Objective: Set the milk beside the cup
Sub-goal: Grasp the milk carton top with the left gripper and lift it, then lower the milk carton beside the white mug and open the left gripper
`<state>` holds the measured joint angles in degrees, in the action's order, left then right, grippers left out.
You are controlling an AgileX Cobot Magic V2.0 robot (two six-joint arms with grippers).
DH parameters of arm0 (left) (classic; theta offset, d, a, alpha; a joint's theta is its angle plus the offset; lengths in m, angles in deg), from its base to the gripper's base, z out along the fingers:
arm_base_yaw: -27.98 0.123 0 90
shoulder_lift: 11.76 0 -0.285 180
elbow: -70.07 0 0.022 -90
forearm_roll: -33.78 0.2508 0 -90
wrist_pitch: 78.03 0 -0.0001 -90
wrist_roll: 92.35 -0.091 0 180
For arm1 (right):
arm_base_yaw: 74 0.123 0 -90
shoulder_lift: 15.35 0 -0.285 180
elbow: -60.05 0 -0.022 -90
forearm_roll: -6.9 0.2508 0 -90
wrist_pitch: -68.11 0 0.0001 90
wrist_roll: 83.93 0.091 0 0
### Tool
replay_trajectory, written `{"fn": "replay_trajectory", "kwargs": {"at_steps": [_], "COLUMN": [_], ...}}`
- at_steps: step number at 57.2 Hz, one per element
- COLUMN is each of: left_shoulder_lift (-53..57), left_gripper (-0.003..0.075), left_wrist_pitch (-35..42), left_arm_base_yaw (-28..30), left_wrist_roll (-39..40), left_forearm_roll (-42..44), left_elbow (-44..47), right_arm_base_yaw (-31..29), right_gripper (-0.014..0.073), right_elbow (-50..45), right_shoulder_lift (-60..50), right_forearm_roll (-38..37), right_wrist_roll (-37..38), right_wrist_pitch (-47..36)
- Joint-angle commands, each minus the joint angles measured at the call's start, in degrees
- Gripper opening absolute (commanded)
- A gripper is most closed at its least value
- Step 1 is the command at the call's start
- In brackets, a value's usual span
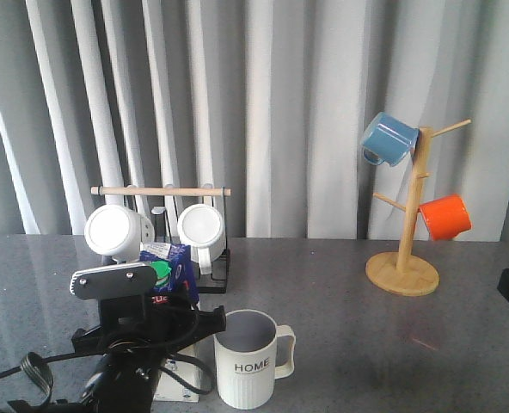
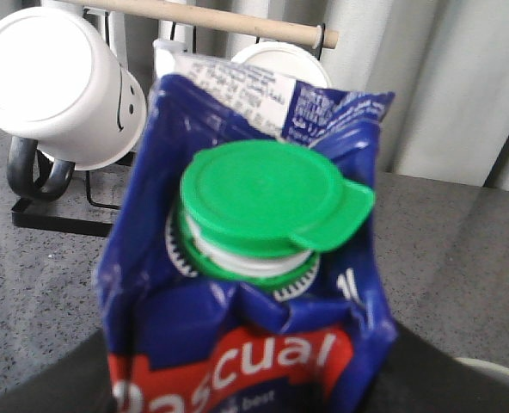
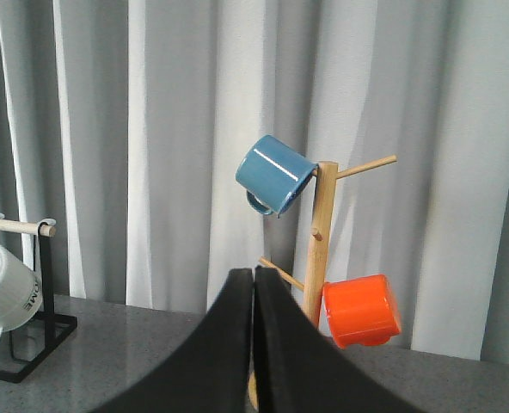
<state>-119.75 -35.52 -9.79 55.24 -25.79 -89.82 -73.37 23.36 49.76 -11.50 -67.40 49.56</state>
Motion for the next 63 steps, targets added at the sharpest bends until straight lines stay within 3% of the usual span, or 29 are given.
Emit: {"fn": "replay_trajectory", "kwargs": {"at_steps": [1,8,13,19,28,29,39,47,52,59,63], "left_shoulder_lift": [2.16,2.21,2.21,2.27,3.04,3.21,8.21,14.37,18.00,22.72,25.25], "left_gripper": [-0.0005,0.0029,0.0122,0.0330,0.0729,0.0737,0.0725,0.0623,0.0435,-0.0002,-0.0008], "left_wrist_pitch": [2.77,2.89,1.91,0.80,-0.27,-0.48,-1.07,0.06,0.54,-0.96,-1.97], "left_arm_base_yaw": [-0.34,-0.34,-0.34,-0.34,-0.34,-0.34,-0.62,-0.62,-0.62,-0.62,-0.62], "left_wrist_roll": [0.27,1.40,2.85,2.07,-3.10,-3.76,-5.57,-8.23,-10.31,-11.93,-11.70], "left_forearm_roll": [1.70,1.70,1.70,1.70,1.70,1.70,2.02,8.21,11.78,12.61,12.02], "left_elbow": [-1.57,-1.57,-1.57,-1.57,-1.57,-1.57,-1.57,-1.57,-1.57,-1.57,-1.57], "right_arm_base_yaw": [-0.25,-0.25,-0.25,-0.25,-0.25,-0.25,-0.25,-0.25,-0.25,-0.25,-0.25], "right_gripper": [-0.0008,-0.0008,-0.0008,-0.0008,-0.0008,-0.0008,-0.0008,-0.0008,-0.0008,-0.0008,-0.0008], "right_elbow": [1.72,1.72,1.72,1.72,1.72,1.72,1.72,1.72,1.72,1.72,1.72], "right_shoulder_lift": [-0.66,-0.66,-0.66,-0.66,-0.66,-0.66,-0.66,-0.66,-0.66,-0.66,-0.66], "right_forearm_roll": [0.01,0.01,0.01,0.01,0.01,0.01,0.01,0.01,0.01,0.01,0.01], "right_wrist_roll": [-0.10,-0.10,-0.10,-0.10,-0.10,-0.10,-0.10,-0.10,-0.10,-0.10,-0.10], "right_wrist_pitch": [-3.70,-3.70,-3.70,-3.70,-3.70,-3.70,-3.70,-3.70,-3.70,-3.70,-3.70]}}
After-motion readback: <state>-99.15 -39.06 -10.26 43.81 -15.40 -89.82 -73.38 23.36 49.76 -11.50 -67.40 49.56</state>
